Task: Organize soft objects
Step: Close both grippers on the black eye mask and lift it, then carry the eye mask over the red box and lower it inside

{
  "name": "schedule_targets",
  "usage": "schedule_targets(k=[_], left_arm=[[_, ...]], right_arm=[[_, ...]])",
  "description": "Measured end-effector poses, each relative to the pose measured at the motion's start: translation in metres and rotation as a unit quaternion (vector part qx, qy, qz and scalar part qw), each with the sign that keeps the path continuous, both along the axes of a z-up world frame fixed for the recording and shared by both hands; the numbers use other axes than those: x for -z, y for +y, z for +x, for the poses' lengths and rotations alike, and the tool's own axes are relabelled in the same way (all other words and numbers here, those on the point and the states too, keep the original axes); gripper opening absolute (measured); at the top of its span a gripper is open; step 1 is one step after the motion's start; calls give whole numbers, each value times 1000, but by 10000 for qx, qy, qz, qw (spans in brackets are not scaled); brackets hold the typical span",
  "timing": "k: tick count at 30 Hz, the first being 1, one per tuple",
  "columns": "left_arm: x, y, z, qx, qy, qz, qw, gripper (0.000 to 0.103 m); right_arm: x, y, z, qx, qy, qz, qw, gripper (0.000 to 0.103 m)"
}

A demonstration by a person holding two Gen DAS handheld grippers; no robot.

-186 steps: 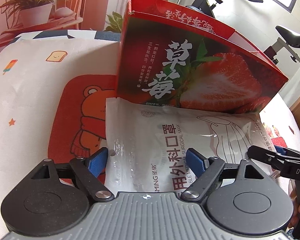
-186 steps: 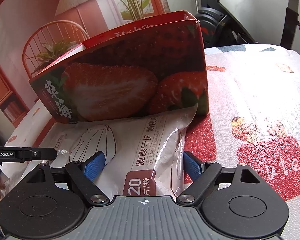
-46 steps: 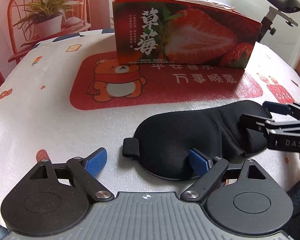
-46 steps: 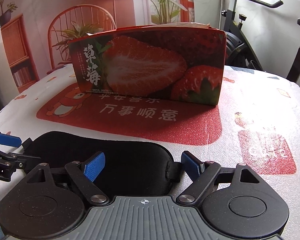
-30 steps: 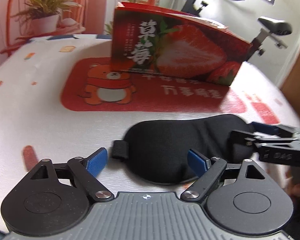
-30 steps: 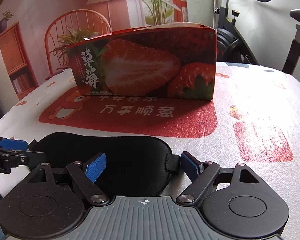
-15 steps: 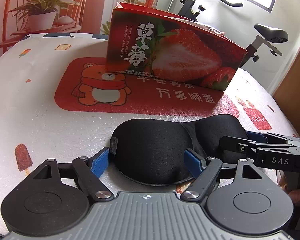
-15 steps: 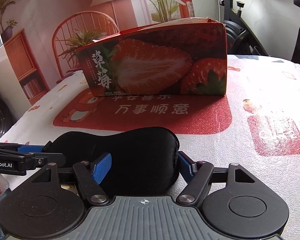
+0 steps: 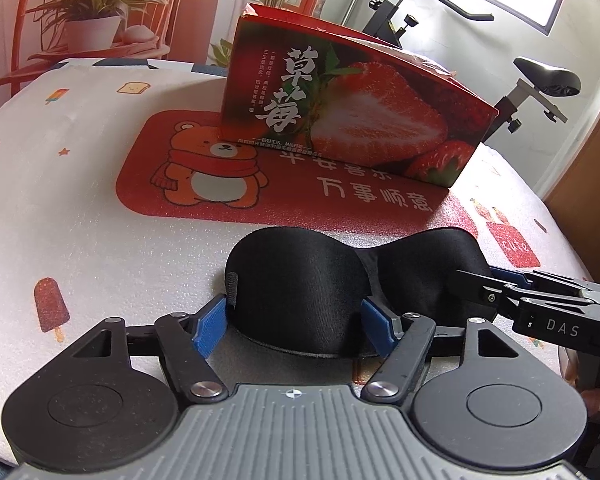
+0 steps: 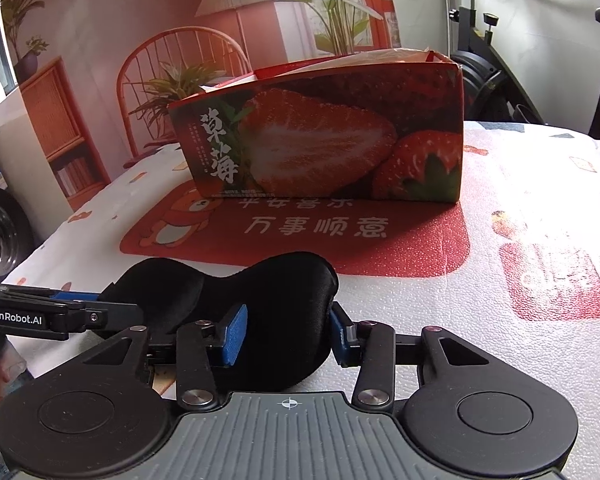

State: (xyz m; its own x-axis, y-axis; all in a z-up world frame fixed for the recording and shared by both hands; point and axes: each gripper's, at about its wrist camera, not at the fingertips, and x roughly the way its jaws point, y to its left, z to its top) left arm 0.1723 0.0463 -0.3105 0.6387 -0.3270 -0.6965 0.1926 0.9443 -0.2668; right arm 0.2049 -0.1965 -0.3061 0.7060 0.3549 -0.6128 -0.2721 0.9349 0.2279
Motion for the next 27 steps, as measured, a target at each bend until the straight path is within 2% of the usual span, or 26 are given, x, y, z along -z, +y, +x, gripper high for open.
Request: schedule_targets(k=[4,9,12,22,24,27], left_arm=[[0,1,-1,45,22,-73,10000,67],[0,0,-1,155,56,-152,9997,48],[0,-2,-3,242,54,-185,9995,41],[2,-5,-4,410,72,-178,9990,30],[2,-8,-4,465,83,-144,9988,24],[2,-9,-6,503,80,-130,9986,21]], right_arm=[[-1,3,-2,-64,-19,-10,10000,38],[-1,4,-3,-87,-13,8,10000,37],[-2,5,-4,-116,-16,11,9999,37],[1,8,-4,-176,131,1,9998,35],[2,10,-4,-215,169,12,9996,35],[2,13,-6,-299,147,-11,9994,33]])
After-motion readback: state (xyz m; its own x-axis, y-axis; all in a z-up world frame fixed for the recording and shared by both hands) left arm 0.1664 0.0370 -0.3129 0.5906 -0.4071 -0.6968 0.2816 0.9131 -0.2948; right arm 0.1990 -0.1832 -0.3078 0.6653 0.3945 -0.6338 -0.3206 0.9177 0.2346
